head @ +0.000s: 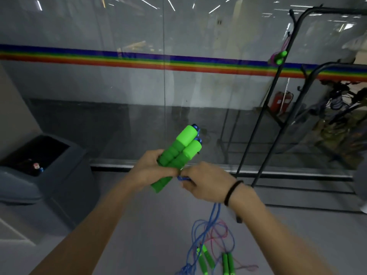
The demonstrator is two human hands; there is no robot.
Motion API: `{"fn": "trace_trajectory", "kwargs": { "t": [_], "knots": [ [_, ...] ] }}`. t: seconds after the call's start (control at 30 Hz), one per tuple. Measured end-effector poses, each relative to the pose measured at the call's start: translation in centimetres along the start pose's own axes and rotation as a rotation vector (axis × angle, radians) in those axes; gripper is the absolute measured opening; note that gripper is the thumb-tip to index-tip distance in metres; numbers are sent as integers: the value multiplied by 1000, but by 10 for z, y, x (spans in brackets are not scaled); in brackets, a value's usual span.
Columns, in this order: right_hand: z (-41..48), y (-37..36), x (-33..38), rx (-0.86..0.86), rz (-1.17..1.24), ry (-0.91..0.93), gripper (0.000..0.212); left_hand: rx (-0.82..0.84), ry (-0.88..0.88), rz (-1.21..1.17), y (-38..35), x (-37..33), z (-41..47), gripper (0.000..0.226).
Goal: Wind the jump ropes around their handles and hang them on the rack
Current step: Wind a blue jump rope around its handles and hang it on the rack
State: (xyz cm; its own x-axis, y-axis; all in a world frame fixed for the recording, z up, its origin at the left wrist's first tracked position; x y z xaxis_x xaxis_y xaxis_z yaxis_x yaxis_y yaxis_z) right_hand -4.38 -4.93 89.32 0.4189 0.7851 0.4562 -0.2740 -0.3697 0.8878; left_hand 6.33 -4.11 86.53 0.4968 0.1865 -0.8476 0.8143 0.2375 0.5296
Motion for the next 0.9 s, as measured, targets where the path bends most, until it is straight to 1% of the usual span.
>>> {"fn": "trace_trajectory", "kwargs": {
  "t": [0.07, 0.13, 0.23, 0.3, 0.37, 0.47, 0.53, 0.6, 0.67, 0.7, 0.77, 0.8, 0.83, 0.9],
  "knots": [
    [-2, 18, 5, 60, -29, 27, 22, 54, -79, 75, -1, -17, -2, 32],
    [-4, 36, 2, 71, -5, 28, 22, 137, -155, 192, -4, -31, -5, 29],
    [-8, 58, -2, 75, 14, 45, 20, 231, -197, 367, -10, -45, -12, 31],
    [-8, 65, -1, 65, 20, 84, 23, 219, -212, 467, -10, -54, -12, 36],
    [-7, 71, -1, 46, 19, 112, 25, 203, -231, 619, -8, -62, -11, 37],
    [-6, 85, -1, -19, 49, 151, 31, 283, -257, 789, -15, -68, -12, 30],
    [-2, 91, -9, -41, 174, 137, 30, 355, -297, 843, -23, -72, -15, 29],
    [1, 90, -18, -6, 441, 120, 24, 446, -325, 768, -30, -76, -19, 30],
    [1, 85, -29, 40, 773, 91, 13, 519, -333, 604, -32, -81, -22, 35],
    [0, 83, -40, 12, 913, 40, 16, 527, -339, 522, -31, -84, -22, 39],
    [0, 72, -74, -139, 1104, -146, 34, 482, -345, 360, -24, -89, -15, 48],
    [0, 67, -86, -212, 1141, -190, 39, 433, -343, 279, -19, -90, -9, 50],
    [2, 62, -91, -243, 1163, -180, 42, 372, -343, 202, -12, -91, -1, 50],
    [13, 50, -89, -202, 1132, -129, 40, 235, -321, 66, 3, -90, 17, 44]
  ]
}}
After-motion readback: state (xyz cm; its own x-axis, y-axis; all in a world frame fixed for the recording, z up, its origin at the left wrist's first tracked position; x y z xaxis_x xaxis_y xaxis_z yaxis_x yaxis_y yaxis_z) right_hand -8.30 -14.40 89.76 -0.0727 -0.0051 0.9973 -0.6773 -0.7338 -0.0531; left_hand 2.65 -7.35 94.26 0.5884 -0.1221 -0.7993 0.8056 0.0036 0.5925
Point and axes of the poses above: each hand's wrist, its own z-axis towards the middle knuckle, its own y-axis out of the back of the hand, x = y × z, the point moved 9 cm from there along z, towards the middle knuckle, and after that the axes turned 15 degrees about z, right-handed, at the moved point
